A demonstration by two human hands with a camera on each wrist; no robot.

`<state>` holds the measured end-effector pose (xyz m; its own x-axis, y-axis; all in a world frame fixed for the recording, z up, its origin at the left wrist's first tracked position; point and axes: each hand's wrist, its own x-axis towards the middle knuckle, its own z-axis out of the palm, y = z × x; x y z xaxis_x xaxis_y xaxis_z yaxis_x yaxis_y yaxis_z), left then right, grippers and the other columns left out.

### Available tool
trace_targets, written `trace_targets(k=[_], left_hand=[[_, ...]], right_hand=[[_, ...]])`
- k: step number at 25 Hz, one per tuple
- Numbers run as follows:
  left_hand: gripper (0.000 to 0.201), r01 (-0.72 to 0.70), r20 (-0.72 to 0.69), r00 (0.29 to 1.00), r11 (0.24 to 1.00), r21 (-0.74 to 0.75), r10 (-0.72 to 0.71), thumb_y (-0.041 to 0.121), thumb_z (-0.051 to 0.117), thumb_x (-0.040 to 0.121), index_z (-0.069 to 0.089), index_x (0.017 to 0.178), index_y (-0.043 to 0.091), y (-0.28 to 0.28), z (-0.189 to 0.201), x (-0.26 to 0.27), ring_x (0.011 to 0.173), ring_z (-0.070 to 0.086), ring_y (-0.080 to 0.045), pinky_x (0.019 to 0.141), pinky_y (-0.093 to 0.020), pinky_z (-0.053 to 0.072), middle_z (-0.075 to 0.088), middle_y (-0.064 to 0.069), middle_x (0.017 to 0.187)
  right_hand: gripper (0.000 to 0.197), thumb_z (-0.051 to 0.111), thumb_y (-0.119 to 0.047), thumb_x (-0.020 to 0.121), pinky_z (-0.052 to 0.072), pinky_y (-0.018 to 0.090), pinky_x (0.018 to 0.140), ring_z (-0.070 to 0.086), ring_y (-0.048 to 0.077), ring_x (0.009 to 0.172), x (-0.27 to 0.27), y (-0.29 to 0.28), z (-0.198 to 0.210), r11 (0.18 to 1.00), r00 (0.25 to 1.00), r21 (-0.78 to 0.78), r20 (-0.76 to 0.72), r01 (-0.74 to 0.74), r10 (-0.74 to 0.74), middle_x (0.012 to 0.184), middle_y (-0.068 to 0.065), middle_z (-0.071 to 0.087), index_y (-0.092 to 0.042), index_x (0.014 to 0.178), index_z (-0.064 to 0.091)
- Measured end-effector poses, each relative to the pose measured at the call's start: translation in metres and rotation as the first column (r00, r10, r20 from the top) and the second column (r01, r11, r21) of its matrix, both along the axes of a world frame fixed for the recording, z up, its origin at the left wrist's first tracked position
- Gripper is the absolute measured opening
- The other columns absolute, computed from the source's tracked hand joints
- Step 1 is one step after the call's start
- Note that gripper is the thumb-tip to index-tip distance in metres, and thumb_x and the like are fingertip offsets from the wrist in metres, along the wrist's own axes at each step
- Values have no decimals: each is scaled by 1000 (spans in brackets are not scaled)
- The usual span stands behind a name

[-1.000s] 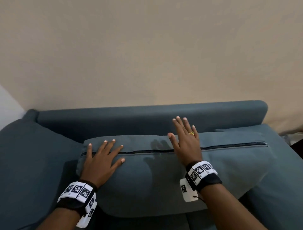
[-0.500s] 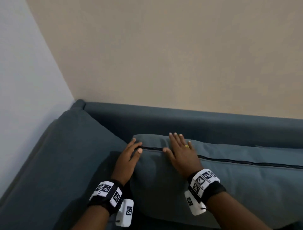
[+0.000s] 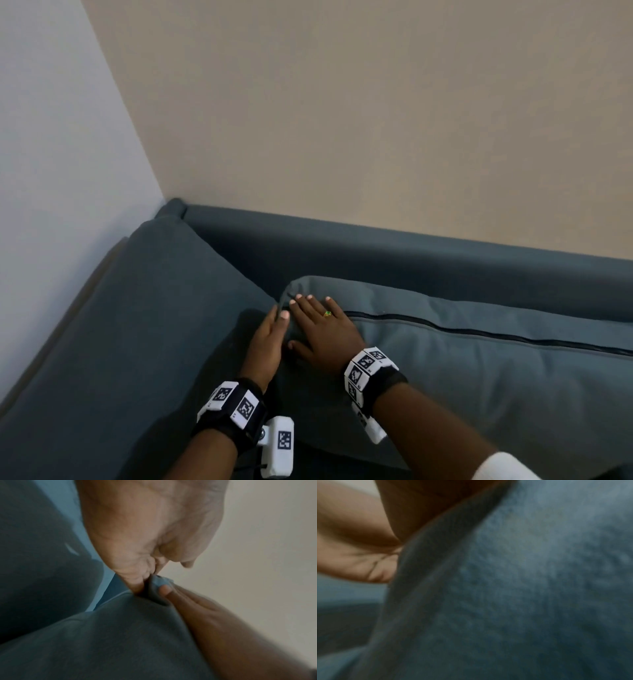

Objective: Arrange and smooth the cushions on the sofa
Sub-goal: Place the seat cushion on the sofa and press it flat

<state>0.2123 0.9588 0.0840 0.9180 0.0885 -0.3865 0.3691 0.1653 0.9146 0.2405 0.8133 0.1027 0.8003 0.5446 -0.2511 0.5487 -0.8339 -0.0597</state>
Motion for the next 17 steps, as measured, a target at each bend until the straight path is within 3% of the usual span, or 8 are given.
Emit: trace_targets(k=[3,6,8,11,13,15,17], left_hand=[[27,8,70,997,914,406,-40,45,59,98,66,113,24,3,-20,5,102,65,-17,95,-43,51,69,4,110],[33,-82,118,993,856,511,24,39,62,95,64,84,9,-7,-29,16,85,64,-36,81,-48,51,67,-13,85],[37,-131,137,988,833,537,67,33,63,95,62,77,2,-12,-31,25,81,63,-40,77,-50,49,65,-20,80],[37,-148,123,988,775,615,91,25,59,101,59,78,-3,-22,-29,21,82,61,-44,78,-51,46,62,-30,84],[37,-171,122,985,757,631,121,26,55,103,59,84,-5,-24,-28,15,86,60,-45,81,-51,44,62,-33,91],[37,-200,122,980,757,622,158,30,52,104,61,96,-5,-27,-31,6,95,60,-46,86,-53,44,62,-34,102],[45,-223,123,975,788,574,187,40,48,104,59,112,-3,-35,-30,-5,105,59,-44,94,-55,44,61,-29,116]], right_hand=[[70,36,-57,100,8,54,125,15,21,156,-5,-36,7,995,993,88,110,35,-45,169,-1,17,-27,161,17],[67,29,-63,98,19,62,121,24,23,153,-29,-114,1,980,971,58,133,192,-198,167,-6,24,-38,159,20],[66,22,-67,98,10,64,121,14,21,156,-46,-187,-2,910,903,60,108,411,-415,169,-8,16,-45,159,12],[61,16,-64,101,-7,63,119,-3,19,157,-78,-310,-1,708,702,17,112,706,-703,170,-10,-1,-49,158,0],[58,20,-58,104,-7,65,118,-7,22,157,-101,-385,2,549,544,24,117,835,-831,170,-9,-7,-51,157,-3],[63,29,-56,104,1,66,118,-5,27,157,-127,-449,3,329,320,128,89,936,-943,171,-2,-7,-46,158,-2],[84,48,-58,99,10,61,122,1,33,156,-147,-503,-7,18,67,329,-139,944,-988,170,8,-4,-29,162,0]])
